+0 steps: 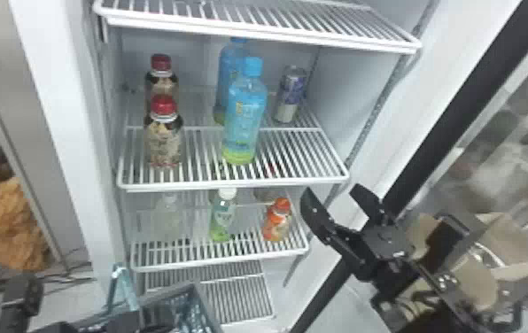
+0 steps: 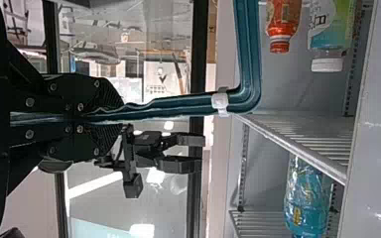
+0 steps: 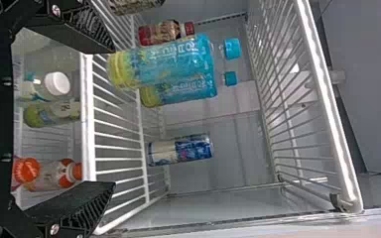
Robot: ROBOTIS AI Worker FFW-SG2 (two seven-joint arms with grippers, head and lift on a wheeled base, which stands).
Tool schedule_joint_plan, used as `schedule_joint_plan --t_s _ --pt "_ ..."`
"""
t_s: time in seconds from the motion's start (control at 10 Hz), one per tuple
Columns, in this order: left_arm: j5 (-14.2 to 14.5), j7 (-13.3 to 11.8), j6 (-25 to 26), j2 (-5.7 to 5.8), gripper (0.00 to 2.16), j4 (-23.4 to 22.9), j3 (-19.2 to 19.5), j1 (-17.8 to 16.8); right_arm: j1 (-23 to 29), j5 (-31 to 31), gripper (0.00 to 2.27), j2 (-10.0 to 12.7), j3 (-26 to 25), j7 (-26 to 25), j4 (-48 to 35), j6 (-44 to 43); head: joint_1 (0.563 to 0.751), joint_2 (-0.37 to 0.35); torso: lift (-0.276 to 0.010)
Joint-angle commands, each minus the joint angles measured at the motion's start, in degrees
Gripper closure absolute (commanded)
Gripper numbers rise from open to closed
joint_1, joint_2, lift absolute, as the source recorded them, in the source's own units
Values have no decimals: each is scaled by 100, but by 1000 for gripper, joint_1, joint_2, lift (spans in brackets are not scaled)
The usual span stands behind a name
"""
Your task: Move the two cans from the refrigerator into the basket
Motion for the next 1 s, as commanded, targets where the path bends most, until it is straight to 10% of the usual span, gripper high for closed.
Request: schedule_joint_plan --t_s 0.0,0.9 --pt "23 -6 3 0 1191 0 6 3 -263 100 108 9 29 -85 182 -117 695 -287 -25" --pt "57 -6 3 9 1190 0 -40 3 -2245 615 107 -61 509 -569 1869 -229 695 -275 -25"
